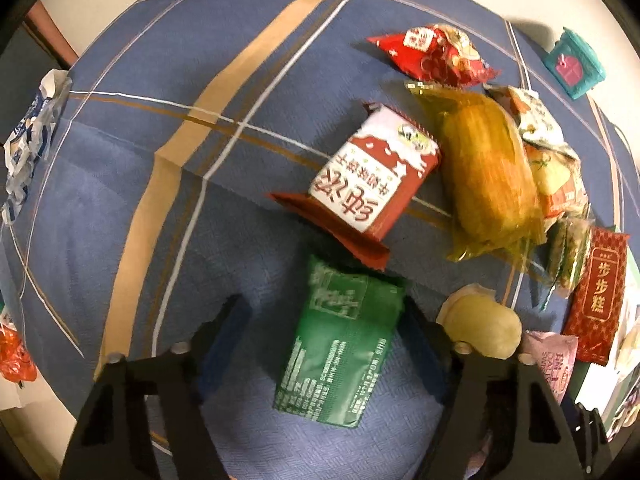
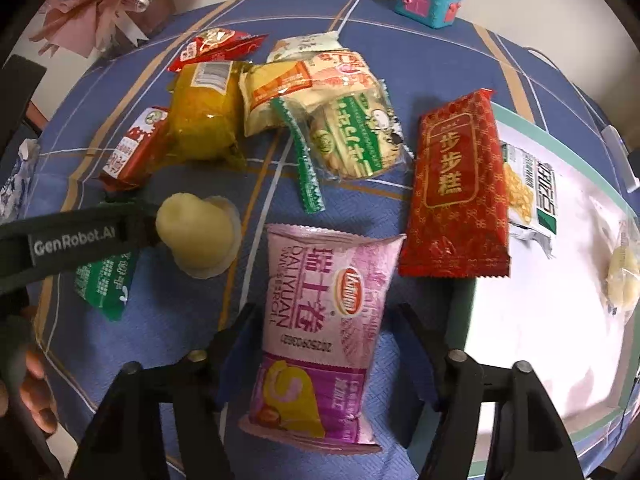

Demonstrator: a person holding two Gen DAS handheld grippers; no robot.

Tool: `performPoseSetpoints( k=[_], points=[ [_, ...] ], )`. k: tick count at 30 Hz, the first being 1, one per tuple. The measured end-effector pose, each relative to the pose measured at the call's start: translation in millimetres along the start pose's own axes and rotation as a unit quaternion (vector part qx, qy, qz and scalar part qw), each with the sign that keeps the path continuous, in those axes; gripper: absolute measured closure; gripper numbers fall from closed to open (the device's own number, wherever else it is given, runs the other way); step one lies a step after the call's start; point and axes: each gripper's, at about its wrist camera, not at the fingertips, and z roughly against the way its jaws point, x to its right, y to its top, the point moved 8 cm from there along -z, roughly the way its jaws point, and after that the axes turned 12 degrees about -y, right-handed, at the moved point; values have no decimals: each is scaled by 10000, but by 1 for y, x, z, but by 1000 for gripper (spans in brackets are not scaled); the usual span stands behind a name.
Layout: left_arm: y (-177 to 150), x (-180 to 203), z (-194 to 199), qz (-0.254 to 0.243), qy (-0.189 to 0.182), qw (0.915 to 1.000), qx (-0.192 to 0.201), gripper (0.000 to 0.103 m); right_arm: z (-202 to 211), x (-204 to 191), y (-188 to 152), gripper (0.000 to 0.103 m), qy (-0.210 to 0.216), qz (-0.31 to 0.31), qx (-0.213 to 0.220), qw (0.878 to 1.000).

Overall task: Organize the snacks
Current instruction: 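Grasp the pink Dalyuan pack with the right tool while the left tool grasps a green pack, then carry both packs over the tray and open both tools to release them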

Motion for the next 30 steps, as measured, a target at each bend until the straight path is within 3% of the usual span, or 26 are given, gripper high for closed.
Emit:
performPoseSetpoints(
  k=[2, 4, 15, 30],
  points=[
    [3, 0, 3, -4, 2, 10000, 67, 52, -8, 13, -1, 51, -3, -86, 26, 10000],
    [5, 0, 6, 35, -17, 9999, 125, 60, -10, 21, -1, 59, -17, -124, 43, 9999],
    [14, -11, 8, 428, -341, 9981, 274, 62, -24, 42, 9, 63, 169, -280, -10, 9995],
    [30, -15, 82, 551, -669, 9911, 1011, 62, 37, 48, 41, 63, 548, -319, 372, 9973]
  ],
)
